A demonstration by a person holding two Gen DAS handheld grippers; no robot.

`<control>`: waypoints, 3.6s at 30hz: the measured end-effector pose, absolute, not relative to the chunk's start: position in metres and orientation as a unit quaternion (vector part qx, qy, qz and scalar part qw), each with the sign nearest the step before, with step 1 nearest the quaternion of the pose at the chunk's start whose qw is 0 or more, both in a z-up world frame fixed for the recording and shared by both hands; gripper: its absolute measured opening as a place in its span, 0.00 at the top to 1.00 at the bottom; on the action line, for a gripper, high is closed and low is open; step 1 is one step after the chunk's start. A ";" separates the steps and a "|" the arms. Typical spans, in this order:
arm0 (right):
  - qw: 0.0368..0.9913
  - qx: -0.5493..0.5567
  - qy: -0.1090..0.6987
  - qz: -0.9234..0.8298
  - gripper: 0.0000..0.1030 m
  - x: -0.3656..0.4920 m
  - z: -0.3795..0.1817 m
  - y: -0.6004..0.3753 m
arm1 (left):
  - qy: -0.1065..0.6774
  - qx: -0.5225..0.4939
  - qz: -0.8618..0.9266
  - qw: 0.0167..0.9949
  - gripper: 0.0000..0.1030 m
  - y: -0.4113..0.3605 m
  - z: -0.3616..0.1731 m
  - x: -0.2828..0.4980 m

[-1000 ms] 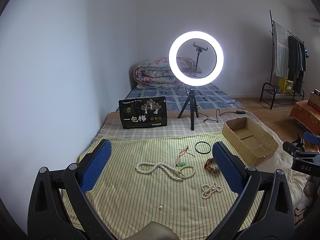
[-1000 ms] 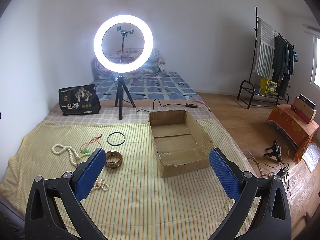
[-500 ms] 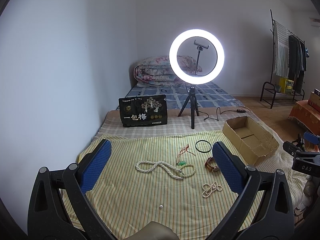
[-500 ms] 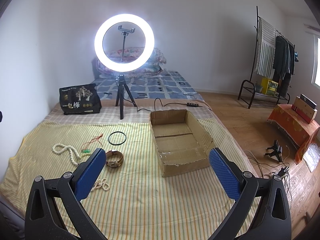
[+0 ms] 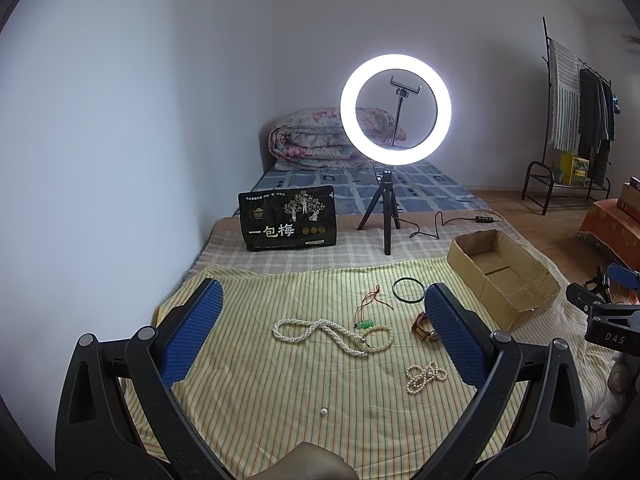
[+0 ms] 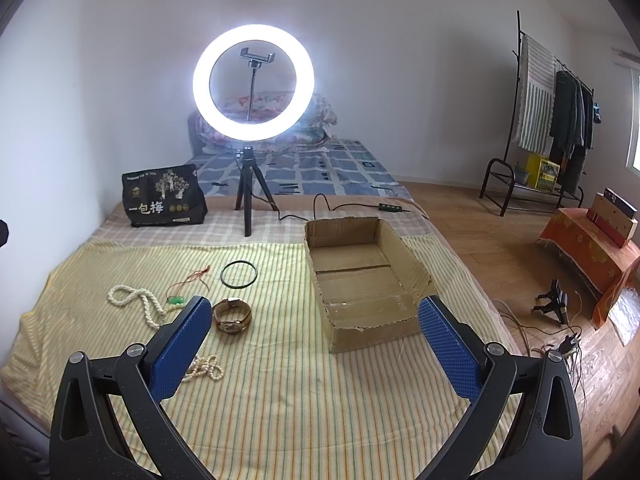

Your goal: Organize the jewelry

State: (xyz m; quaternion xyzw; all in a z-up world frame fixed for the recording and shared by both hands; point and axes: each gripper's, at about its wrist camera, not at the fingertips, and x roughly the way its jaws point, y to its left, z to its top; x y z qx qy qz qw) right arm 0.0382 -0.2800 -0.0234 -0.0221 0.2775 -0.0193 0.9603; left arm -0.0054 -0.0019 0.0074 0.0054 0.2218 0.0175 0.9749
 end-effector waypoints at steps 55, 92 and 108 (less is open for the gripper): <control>0.820 -0.007 0.530 0.214 0.49 0.149 -0.158 -0.248 | 0.539 -0.233 0.038 0.808 0.57 0.119 -0.156 0.211; 0.784 -0.107 0.555 0.256 0.96 0.156 -0.198 -0.201 | 0.574 -0.154 0.063 0.802 0.92 0.108 -0.215 0.254; 0.810 -0.069 0.516 0.270 0.98 0.145 -0.161 -0.206 | 0.532 -0.188 0.051 0.824 0.95 0.120 -0.175 0.234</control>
